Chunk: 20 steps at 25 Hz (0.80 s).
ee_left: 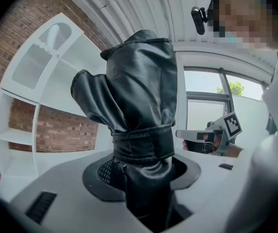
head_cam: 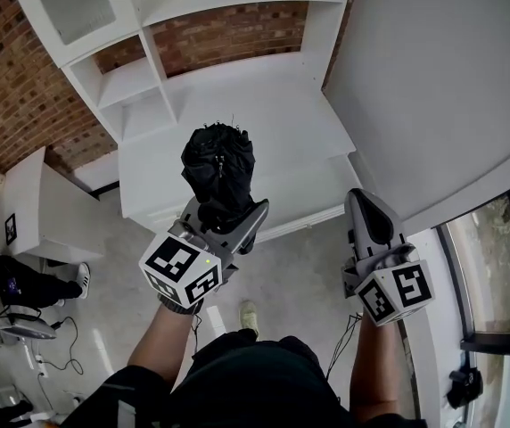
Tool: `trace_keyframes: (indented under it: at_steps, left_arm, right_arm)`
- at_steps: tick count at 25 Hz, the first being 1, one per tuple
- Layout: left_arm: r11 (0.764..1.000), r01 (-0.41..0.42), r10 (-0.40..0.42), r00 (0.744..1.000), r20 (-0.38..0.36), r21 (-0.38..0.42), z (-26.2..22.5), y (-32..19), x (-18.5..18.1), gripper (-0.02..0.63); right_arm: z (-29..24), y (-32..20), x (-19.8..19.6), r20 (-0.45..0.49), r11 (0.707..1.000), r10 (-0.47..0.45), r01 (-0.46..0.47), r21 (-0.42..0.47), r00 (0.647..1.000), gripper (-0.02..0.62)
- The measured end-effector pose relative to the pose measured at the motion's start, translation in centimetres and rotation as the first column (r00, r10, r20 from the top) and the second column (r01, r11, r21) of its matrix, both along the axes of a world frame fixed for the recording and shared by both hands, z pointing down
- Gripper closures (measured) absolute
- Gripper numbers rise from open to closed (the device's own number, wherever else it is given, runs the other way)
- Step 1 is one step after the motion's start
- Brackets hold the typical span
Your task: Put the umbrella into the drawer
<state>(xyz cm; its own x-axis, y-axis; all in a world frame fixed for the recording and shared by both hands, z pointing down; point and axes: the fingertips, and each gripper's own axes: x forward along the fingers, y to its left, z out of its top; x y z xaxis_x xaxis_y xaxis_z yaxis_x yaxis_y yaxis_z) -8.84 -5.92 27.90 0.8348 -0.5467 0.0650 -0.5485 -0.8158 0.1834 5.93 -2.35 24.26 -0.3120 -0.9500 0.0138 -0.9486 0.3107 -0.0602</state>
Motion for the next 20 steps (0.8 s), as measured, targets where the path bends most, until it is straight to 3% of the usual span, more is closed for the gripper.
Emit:
trace_keyframes:
  at_steps: [10, 20]
  left_arm:
    - [0.996, -0.072, 0.074, 0.996, 0.047, -0.05, 3.7, -3.0, 1.6, 0.396]
    - [0.99, -0.11, 0.121, 0.983, 0.135, -0.09, 9.4, -7.0, 5.6, 0.396]
  right_arm:
    - [0.8, -2.5, 0.1, 0.0, 1.0, 0.028, -0.028, -0.012, 1.0, 0.591]
    - [3.8, -8.1, 2.7, 0.048, 1.0, -0.003, 0.004, -0.028, 0.999, 0.591]
